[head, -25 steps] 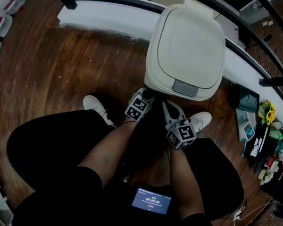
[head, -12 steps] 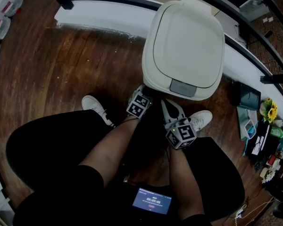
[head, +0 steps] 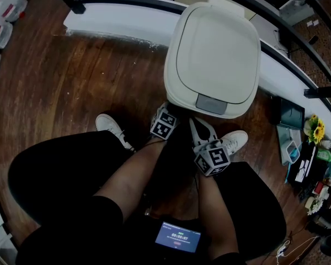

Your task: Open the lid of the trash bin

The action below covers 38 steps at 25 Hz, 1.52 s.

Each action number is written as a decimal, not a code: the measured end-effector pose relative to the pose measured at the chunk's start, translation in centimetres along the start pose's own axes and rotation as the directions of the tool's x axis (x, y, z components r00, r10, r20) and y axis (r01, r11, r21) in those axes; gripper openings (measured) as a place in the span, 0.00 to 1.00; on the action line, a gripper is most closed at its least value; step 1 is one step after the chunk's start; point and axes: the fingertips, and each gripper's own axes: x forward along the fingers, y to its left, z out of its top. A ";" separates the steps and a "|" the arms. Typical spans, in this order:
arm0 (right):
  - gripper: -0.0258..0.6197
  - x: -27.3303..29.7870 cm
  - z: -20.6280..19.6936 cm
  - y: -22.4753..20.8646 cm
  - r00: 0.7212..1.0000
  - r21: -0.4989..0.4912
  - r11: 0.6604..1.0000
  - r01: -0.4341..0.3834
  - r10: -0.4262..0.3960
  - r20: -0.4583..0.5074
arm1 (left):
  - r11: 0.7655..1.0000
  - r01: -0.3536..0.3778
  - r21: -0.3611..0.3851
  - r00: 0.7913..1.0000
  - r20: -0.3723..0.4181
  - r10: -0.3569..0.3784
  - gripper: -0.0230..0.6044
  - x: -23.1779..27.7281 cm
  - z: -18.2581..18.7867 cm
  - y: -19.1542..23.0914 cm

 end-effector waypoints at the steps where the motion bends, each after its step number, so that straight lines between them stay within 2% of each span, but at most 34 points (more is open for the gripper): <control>1: 0.07 0.0 0.0 0.0 1.000 -0.002 1.000 0.001 -0.001 0.000 | 1.000 -0.007 0.001 1.000 -0.012 0.007 0.09 0.0 -0.1 0.1; 11: 0.07 0.3 0.4 0.6 1.000 0.007 1.000 -0.006 0.006 0.011 | 1.000 -0.027 -0.004 0.995 -0.093 0.026 0.08 0.0 0.0 0.2; 16: 0.07 -0.2 0.6 -0.2 0.999 0.019 0.999 0.034 -0.035 0.013 | 1.000 -0.026 0.007 0.990 -0.142 0.027 0.09 0.2 -0.2 0.0; 25: 0.07 -0.1 1.1 -0.3 0.999 0.029 0.999 0.039 -0.040 0.024 | 0.999 -0.023 0.022 0.981 -0.195 0.027 0.09 0.8 -1.0 0.3; 30: 0.07 -0.1 1.2 -0.3 0.999 0.034 0.998 0.043 -0.043 0.021 | 0.999 -0.034 0.014 0.973 -0.228 0.036 0.09 1.1 -1.3 0.4; 35: 0.07 -0.3 1.2 -0.5 0.999 0.037 0.998 0.047 -0.048 0.022 | 0.998 -0.044 -0.033 0.968 -0.250 0.035 0.09 1.3 -1.1 0.6; 38: 0.07 -0.4 1.2 -0.7 0.998 0.040 0.998 0.048 -0.049 0.026 | 0.999 -0.043 -0.025 0.965 -0.262 0.035 0.09 1.6 -1.6 0.4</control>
